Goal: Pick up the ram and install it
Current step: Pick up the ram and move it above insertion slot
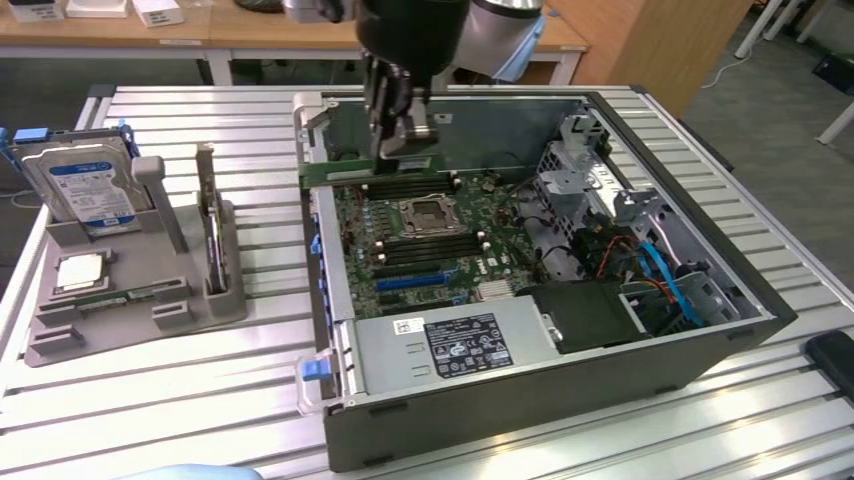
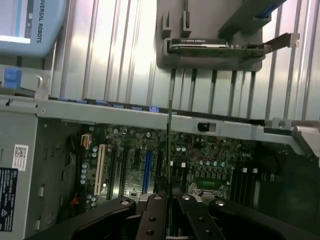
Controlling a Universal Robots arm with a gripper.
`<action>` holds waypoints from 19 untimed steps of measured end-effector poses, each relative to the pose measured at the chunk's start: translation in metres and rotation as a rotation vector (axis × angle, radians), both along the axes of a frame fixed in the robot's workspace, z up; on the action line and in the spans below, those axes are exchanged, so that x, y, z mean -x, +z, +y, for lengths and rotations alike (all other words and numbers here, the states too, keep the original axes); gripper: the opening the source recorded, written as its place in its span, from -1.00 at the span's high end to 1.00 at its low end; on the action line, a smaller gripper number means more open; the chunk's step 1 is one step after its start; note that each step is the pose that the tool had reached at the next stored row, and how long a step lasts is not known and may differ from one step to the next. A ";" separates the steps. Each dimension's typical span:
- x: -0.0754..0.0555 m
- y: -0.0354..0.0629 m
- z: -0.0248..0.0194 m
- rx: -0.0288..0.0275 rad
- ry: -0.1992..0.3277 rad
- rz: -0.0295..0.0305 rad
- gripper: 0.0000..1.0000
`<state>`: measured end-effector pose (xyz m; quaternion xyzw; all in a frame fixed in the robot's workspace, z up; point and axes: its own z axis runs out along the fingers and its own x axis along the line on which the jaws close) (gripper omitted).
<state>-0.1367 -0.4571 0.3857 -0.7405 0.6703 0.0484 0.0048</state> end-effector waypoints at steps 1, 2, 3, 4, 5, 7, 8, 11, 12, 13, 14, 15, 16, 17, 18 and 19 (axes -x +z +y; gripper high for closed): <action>-0.004 0.0000 0.0000 -0.0001 0.000 0.0000 0.74; -0.009 0.0000 0.0000 -0.0002 0.000 0.0000 0.74; -0.013 0.0000 0.0000 -0.0002 0.000 0.0000 0.74; -0.018 0.0000 0.0000 -0.0003 0.000 -0.0001 0.74; -0.022 0.0000 0.0000 -0.0003 0.000 -0.0001 0.74; -0.030 0.0000 0.0000 -0.0003 0.000 -0.0001 0.74; -0.034 0.0000 0.0000 -0.0003 0.000 0.0000 0.74; -0.047 0.0000 0.0000 -0.0002 0.000 0.0000 0.74; -0.051 0.0000 0.0000 -0.0003 0.000 0.0000 0.74; -0.055 0.0000 0.0000 -0.0003 0.000 0.0000 0.74; -0.059 0.0000 0.0000 -0.0003 0.000 0.0000 0.74; -0.063 0.0000 0.0000 -0.0003 0.000 0.0000 0.74; -0.067 0.0000 0.0000 -0.0003 0.000 0.0000 0.74; -0.071 0.0000 0.0000 -0.0003 0.000 -0.0001 0.74; -0.075 0.0000 0.0000 -0.0003 0.000 0.0000 0.74; -0.079 0.0000 0.0000 -0.0003 0.000 0.0000 0.74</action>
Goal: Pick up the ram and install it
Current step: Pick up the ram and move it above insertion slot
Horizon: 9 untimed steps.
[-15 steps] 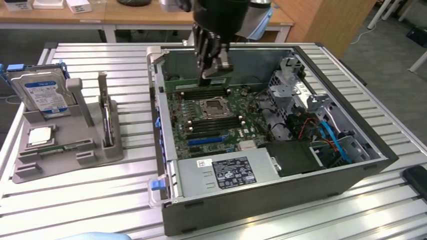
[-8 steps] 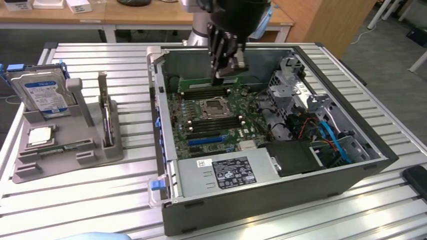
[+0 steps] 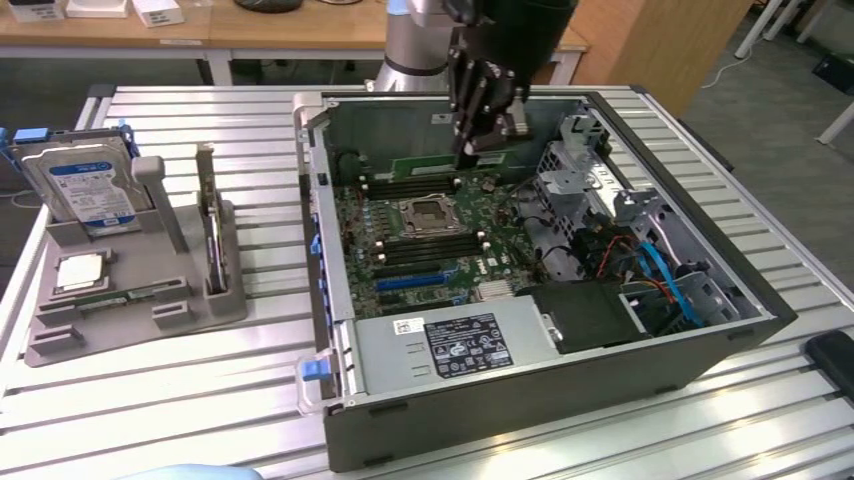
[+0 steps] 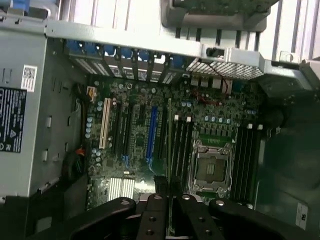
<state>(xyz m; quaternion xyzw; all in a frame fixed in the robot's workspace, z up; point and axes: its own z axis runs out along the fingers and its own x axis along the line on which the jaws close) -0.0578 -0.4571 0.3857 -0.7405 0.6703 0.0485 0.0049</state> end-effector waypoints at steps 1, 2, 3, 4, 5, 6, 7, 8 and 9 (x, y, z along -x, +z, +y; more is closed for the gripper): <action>-0.004 0.0000 0.0000 0.0000 0.000 0.0000 0.74; -0.007 0.0000 0.0000 0.0000 0.000 -0.0001 0.74; -0.010 0.0000 0.0000 0.0000 0.000 0.0000 0.74; -0.013 0.0000 -0.0001 0.0001 0.000 0.0000 0.74; -0.014 0.0000 -0.0001 0.0001 0.000 0.0001 0.74; -0.014 0.0000 -0.0001 0.0000 0.000 0.0000 0.74; -0.014 0.0000 -0.0001 0.0000 0.000 0.0000 0.74; -0.014 0.0000 0.0000 -0.0001 0.000 0.0000 0.74; -0.014 0.0000 0.0000 0.0000 0.000 0.0000 0.74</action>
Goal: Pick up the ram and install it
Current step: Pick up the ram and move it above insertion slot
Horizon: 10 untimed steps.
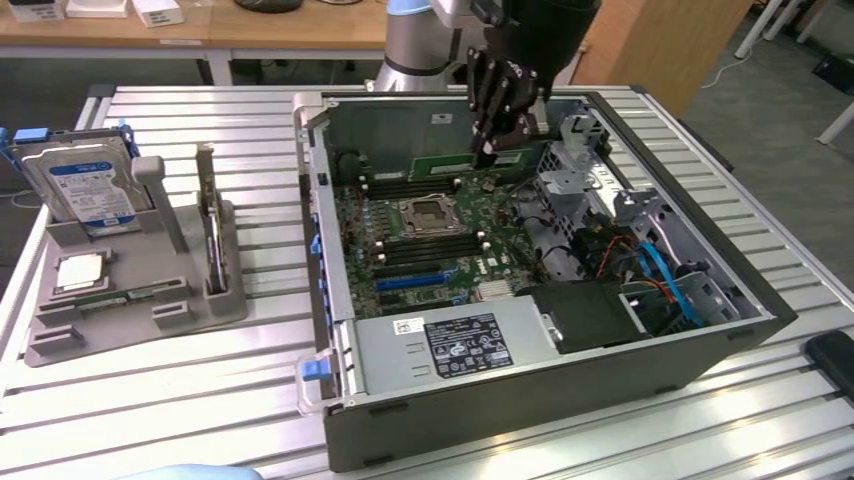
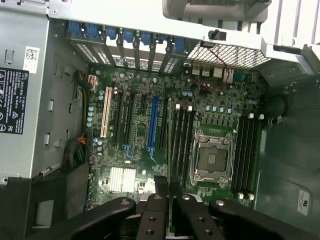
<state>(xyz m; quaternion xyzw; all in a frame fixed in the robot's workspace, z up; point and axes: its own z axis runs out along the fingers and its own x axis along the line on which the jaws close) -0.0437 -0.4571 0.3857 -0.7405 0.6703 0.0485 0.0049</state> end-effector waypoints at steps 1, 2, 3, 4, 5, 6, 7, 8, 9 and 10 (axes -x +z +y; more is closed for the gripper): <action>0.000 -0.0001 0.0004 -0.0001 0.000 -0.0001 0.74; 0.000 -0.0001 0.0010 -0.0001 0.000 -0.0001 0.74; 0.000 -0.0001 0.0021 0.0000 0.000 -0.0001 0.74; 0.000 -0.0003 0.0036 0.0000 0.000 -0.0004 0.74; 0.000 -0.0004 0.0054 -0.0001 0.000 -0.0009 0.74; 0.000 -0.0005 0.0074 0.0000 -0.001 -0.0016 0.74; 0.000 -0.0006 0.0094 0.0000 -0.002 -0.0023 0.74; 0.000 -0.0007 0.0115 0.0001 -0.003 -0.0030 0.74; 0.000 -0.0010 0.0132 0.0000 -0.005 -0.0036 0.74; 0.000 -0.0012 0.0148 0.0001 -0.006 -0.0043 0.74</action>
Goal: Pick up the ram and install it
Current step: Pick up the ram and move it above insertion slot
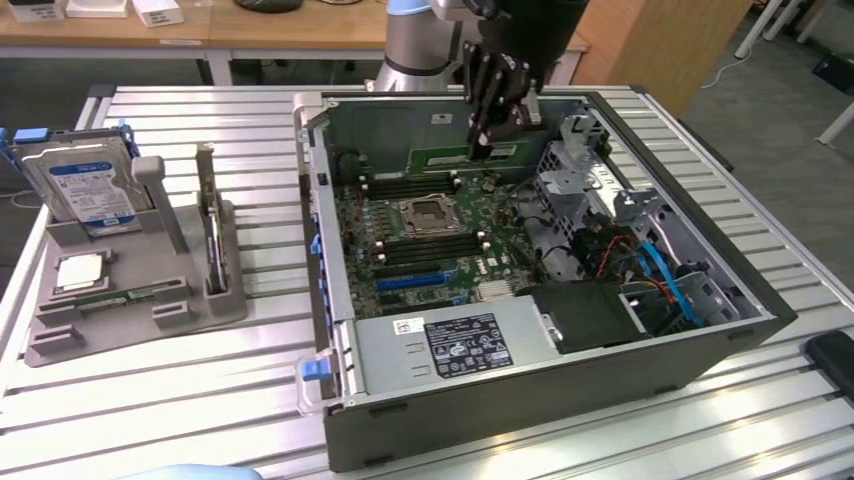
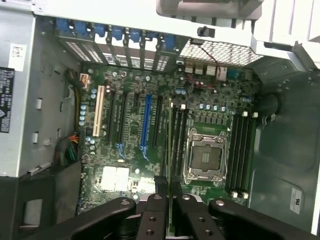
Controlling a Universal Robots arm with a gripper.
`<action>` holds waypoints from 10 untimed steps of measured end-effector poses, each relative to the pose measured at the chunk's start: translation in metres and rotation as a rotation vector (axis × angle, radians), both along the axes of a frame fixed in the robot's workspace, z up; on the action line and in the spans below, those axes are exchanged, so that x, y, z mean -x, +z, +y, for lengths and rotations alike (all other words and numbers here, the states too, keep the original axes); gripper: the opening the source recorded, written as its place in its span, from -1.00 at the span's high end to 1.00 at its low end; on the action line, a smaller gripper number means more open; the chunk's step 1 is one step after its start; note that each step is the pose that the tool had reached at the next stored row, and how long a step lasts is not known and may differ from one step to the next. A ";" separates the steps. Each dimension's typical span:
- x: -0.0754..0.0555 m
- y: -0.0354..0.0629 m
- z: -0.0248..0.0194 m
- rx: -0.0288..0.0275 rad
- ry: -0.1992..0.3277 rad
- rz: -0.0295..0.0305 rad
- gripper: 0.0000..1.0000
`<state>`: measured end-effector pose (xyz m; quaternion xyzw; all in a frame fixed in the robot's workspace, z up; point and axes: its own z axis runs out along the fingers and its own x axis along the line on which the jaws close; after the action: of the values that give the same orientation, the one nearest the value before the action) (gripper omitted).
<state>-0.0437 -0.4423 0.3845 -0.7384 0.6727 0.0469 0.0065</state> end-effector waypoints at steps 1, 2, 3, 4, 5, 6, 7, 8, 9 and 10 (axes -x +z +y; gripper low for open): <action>0.000 -0.0002 0.0016 0.0001 -0.001 -0.0007 0.74; 0.000 -0.0005 0.0033 0.0002 -0.003 -0.0014 0.74; 0.000 -0.0007 0.0050 0.0004 -0.004 -0.0023 0.74; 0.000 -0.0009 0.0068 0.0006 -0.006 -0.0031 0.74; 0.000 -0.0012 0.0084 0.0009 -0.007 -0.0039 0.74; 0.000 -0.0014 0.0101 0.0012 -0.008 -0.0048 0.74; 0.000 -0.0017 0.0118 0.0013 -0.010 -0.0057 0.74; 0.000 -0.0020 0.0135 0.0013 -0.011 -0.0066 0.74; 0.000 -0.0022 0.0152 0.0015 -0.012 -0.0075 0.74; 0.000 -0.0024 0.0172 0.0015 -0.014 -0.0083 0.74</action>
<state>-0.0437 -0.4251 0.3822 -0.7340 0.6777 0.0433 0.0090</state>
